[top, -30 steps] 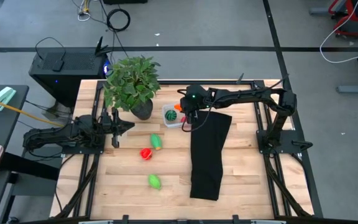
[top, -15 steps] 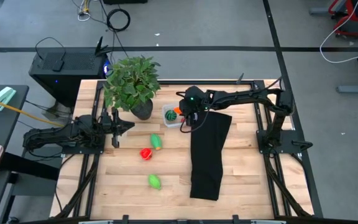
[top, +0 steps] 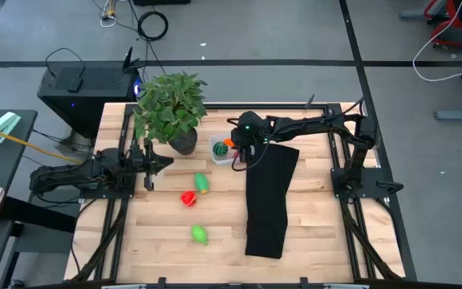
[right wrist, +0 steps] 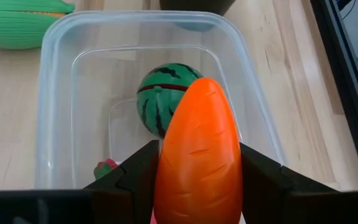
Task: Pick and placing Produce into tupperware
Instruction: Put the orange carrot into the transparent bin, then put the red apple into the transparent bin
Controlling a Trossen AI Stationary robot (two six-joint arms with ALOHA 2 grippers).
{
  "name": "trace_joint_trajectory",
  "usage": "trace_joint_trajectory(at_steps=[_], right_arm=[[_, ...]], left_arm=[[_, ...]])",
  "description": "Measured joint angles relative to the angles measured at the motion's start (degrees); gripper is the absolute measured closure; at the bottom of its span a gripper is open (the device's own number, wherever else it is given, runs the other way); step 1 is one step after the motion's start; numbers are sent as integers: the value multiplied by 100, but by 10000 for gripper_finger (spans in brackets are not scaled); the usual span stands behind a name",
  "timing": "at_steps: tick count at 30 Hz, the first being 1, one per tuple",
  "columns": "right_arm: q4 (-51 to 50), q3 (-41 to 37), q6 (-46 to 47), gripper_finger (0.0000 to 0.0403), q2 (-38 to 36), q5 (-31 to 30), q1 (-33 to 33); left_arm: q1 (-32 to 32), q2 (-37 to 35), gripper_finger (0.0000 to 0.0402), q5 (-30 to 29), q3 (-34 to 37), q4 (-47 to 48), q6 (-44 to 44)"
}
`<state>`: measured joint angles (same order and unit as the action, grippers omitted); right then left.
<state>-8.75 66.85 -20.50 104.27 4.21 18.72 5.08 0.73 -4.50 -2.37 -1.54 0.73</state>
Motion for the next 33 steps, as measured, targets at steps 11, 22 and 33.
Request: trace_joint_trajectory(at_steps=[11,22,33], right_arm=[[-52,0,103,204,0,-138,33],[-177,0,269,198,0,-161,35],[-146,0,248,192,0,-269,22]], left_arm=[[1,0,374,0,0,0,1],[-2,2,363,-1,0,0,-2],[-1,0,372,-1,0,0,-1]])
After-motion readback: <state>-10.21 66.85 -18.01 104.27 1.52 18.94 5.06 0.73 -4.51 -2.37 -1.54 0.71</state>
